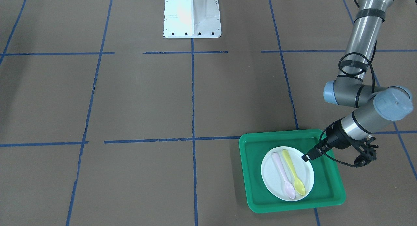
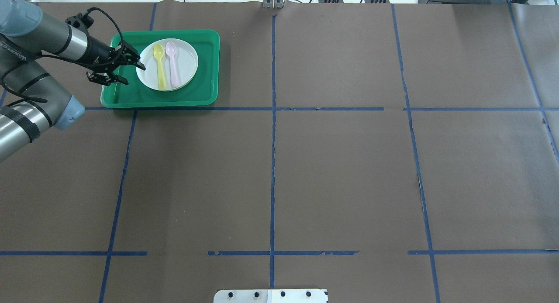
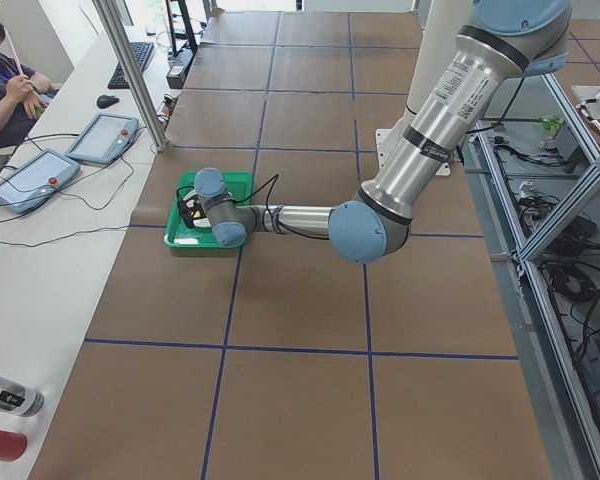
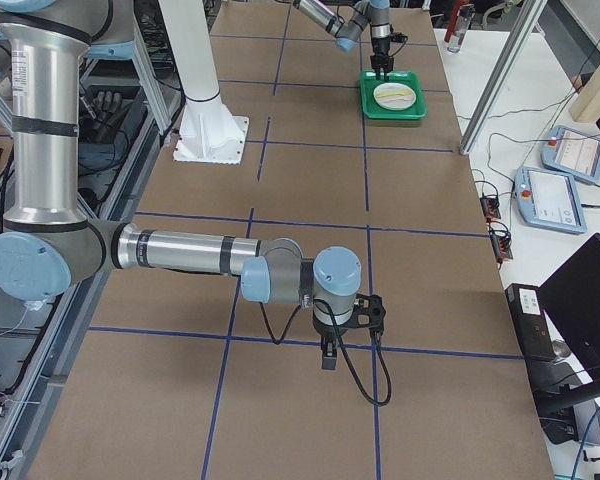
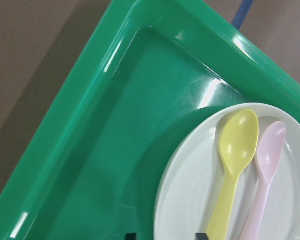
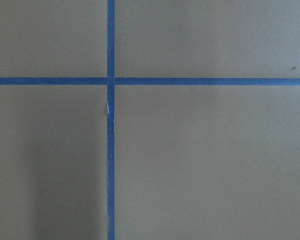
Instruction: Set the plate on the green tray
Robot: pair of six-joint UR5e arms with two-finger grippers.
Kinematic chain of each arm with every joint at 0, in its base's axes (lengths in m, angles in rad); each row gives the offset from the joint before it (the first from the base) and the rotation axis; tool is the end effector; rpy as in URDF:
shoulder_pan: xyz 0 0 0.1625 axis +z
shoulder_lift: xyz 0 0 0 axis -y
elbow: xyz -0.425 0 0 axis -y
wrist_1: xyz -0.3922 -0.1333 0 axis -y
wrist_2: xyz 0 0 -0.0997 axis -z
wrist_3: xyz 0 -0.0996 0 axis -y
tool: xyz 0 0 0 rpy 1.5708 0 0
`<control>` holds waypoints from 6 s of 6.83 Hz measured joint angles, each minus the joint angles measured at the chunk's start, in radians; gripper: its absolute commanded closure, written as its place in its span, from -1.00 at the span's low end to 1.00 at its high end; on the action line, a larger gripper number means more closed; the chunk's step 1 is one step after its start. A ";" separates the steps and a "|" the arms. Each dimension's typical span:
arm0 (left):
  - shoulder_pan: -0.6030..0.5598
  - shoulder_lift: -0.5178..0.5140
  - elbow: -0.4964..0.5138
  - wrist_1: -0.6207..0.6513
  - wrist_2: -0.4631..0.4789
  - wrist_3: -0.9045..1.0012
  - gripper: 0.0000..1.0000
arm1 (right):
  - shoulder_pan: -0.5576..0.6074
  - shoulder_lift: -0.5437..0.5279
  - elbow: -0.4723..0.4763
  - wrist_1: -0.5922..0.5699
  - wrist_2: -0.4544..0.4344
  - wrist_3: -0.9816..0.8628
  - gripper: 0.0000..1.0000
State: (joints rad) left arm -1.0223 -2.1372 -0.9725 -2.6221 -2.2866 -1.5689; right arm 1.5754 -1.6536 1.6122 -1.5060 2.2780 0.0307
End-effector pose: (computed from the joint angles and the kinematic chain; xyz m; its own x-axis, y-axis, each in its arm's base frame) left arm 0.3259 -0.6637 0.4881 0.2738 -0.4454 -0.8524 0.3519 0.8713 -0.3422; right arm 0.0707 -0.4578 0.6756 0.7597 0.0190 0.6499 -0.0279 0.9996 0.0034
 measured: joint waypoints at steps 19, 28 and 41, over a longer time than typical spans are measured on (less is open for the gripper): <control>-0.590 0.633 -0.572 0.926 -0.114 1.782 -1.00 | 0.000 0.000 0.000 0.000 0.000 0.000 -1.00; -0.599 0.654 -0.663 1.068 -0.068 1.626 -1.00 | 0.000 0.000 0.000 0.000 0.000 0.000 -1.00; -0.599 0.648 -0.657 1.068 -0.070 1.621 -1.00 | 0.000 0.000 0.000 0.000 0.000 0.000 -1.00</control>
